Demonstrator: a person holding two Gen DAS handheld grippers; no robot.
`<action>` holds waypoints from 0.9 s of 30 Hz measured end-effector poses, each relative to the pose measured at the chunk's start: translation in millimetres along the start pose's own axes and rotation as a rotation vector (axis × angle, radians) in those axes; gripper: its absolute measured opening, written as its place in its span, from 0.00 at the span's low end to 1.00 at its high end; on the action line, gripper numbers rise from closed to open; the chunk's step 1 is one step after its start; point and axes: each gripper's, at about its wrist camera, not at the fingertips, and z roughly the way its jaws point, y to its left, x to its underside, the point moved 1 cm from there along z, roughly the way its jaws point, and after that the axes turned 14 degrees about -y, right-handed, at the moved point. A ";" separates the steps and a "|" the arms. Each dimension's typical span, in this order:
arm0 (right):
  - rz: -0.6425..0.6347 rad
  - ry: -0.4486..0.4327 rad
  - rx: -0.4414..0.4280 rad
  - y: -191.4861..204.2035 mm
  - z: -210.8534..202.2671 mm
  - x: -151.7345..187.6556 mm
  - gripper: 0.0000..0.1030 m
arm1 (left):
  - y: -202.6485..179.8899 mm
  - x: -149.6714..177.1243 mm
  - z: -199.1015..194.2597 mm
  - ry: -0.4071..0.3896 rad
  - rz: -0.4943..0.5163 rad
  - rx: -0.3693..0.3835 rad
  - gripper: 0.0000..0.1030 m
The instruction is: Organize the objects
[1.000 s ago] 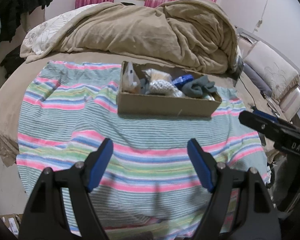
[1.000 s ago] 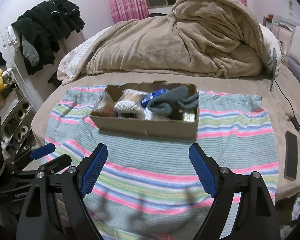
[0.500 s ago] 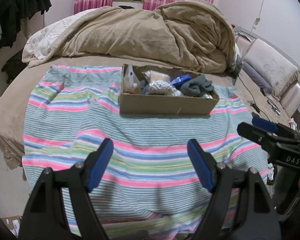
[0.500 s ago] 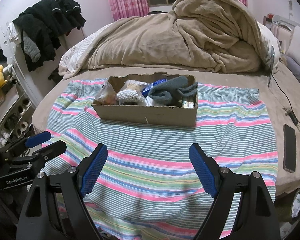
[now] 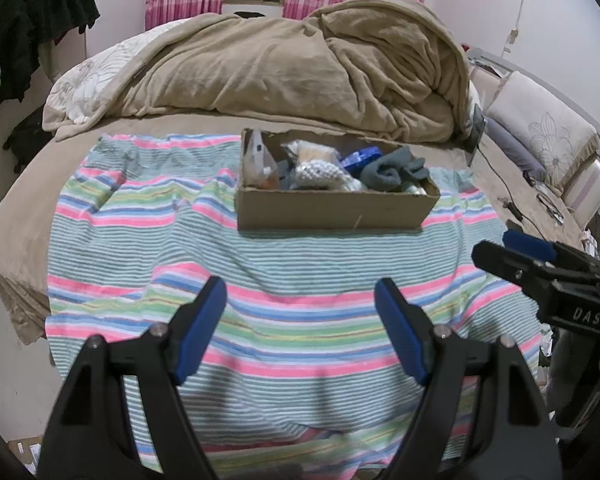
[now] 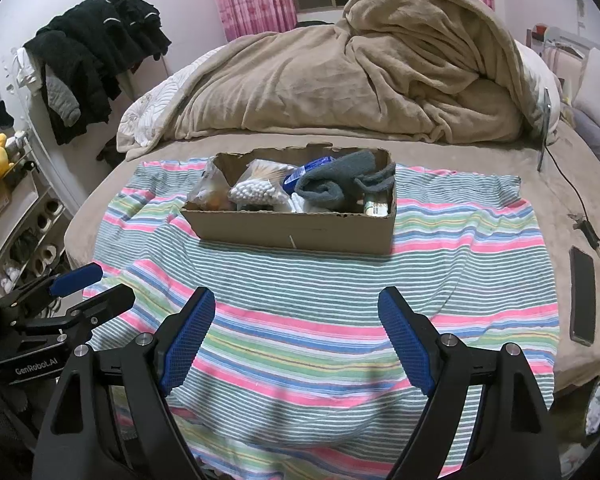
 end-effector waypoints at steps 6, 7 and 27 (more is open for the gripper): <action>-0.001 0.002 -0.001 -0.1 1.1 -0.2 0.84 | -1.5 -0.2 0.8 -0.001 0.004 0.004 0.76; -0.001 0.002 0.000 0.0 1.5 -0.2 0.84 | -1.8 -0.4 0.6 -0.002 0.005 0.005 0.76; 0.000 -0.006 -0.008 0.6 0.4 -1.7 0.84 | -3.7 -6.0 -2.0 -0.010 0.007 0.007 0.76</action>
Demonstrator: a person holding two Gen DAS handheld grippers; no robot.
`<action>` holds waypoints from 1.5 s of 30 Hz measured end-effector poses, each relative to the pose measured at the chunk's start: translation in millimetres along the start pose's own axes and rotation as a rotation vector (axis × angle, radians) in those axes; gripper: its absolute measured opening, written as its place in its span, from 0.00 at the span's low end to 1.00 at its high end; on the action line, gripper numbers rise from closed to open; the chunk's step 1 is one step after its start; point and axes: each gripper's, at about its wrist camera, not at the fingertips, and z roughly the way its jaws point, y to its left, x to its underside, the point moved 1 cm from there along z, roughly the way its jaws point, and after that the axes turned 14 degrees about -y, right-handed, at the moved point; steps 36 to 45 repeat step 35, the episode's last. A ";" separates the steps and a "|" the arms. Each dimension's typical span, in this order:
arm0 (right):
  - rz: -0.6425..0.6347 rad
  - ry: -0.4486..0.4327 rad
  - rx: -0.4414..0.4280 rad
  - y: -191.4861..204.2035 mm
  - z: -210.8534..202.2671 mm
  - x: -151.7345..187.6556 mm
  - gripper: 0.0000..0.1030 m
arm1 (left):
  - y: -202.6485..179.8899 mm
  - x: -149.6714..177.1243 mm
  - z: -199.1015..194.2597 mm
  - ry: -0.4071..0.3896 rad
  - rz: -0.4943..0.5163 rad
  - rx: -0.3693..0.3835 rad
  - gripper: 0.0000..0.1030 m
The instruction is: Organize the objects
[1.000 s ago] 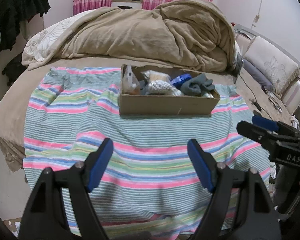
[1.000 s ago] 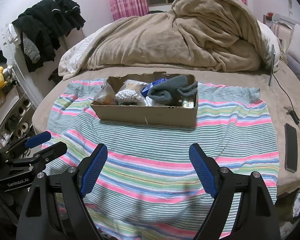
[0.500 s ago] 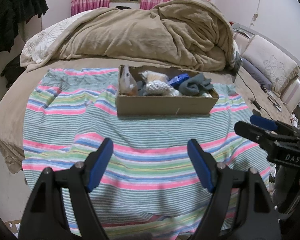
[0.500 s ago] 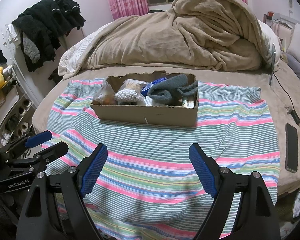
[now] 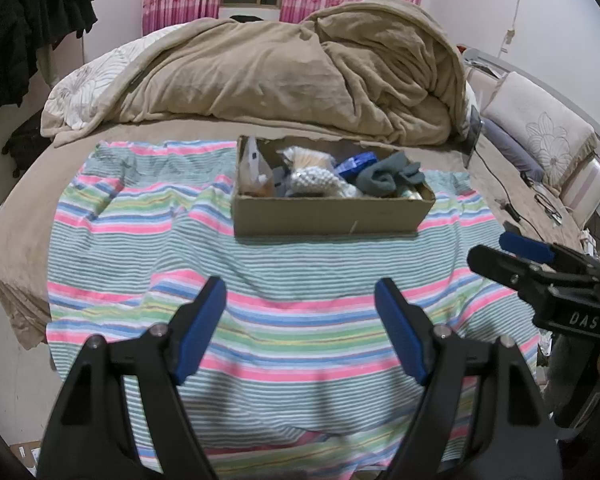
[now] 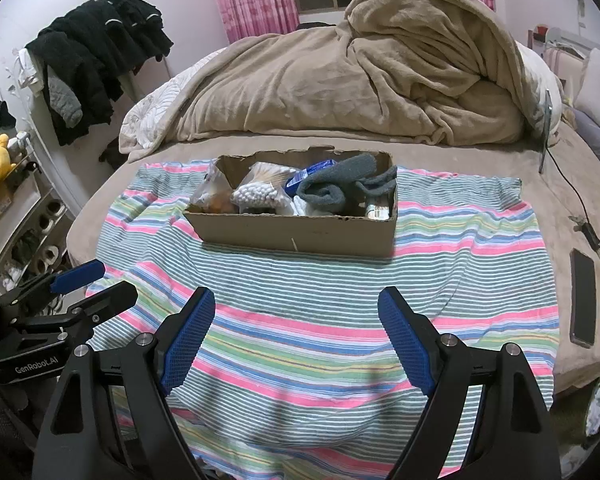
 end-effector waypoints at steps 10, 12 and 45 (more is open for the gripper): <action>0.002 0.003 -0.010 0.9 1.4 -1.1 0.84 | -3.0 -2.8 -0.2 -0.010 0.013 -0.013 0.75; 0.004 0.004 -0.010 1.0 1.2 -0.9 0.84 | -2.4 -3.2 1.0 -0.009 0.012 -0.012 0.76; 0.006 0.038 -0.028 -6.4 29.6 -6.7 0.84 | 0.6 -9.0 23.8 0.022 0.021 0.000 0.76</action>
